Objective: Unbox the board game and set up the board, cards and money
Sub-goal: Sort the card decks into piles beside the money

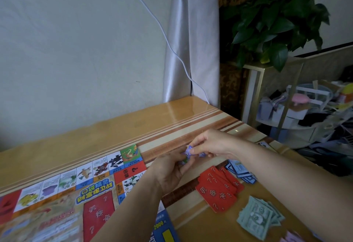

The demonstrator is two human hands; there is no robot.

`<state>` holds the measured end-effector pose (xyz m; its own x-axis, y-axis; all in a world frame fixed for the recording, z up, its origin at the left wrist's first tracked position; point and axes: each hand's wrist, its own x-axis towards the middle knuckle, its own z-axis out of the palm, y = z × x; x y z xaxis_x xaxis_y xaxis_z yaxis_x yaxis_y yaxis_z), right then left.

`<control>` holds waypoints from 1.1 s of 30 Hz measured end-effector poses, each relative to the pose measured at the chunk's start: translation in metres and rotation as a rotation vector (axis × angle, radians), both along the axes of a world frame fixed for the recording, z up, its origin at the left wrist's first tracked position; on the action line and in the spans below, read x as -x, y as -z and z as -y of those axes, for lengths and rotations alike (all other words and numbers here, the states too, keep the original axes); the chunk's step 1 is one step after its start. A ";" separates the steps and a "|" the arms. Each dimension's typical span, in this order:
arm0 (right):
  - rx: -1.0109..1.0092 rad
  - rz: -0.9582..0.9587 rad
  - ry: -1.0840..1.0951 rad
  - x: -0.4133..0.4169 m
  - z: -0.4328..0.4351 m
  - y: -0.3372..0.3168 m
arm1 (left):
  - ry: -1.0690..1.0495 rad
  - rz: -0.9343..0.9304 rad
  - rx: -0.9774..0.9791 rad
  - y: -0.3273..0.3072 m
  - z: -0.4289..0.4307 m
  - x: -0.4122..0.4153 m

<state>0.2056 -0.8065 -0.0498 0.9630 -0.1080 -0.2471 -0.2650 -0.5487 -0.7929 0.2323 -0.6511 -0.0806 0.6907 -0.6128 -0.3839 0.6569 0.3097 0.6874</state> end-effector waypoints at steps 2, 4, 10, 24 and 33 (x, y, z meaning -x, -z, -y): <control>-0.044 -0.021 0.002 0.000 0.000 -0.001 | -0.015 0.001 -0.022 0.002 0.001 -0.001; -0.072 -0.041 0.007 -0.001 0.000 0.000 | -0.031 -0.014 -0.041 0.004 0.004 -0.001; -0.215 -0.001 0.115 -0.009 0.008 0.007 | -0.070 -0.051 -0.046 0.005 0.005 -0.001; 0.276 0.270 0.026 -0.012 0.012 0.021 | -0.049 -0.103 0.078 0.010 -0.014 -0.009; 0.155 0.198 -0.162 -0.011 -0.013 0.013 | -0.086 -0.025 -0.008 0.007 -0.014 -0.004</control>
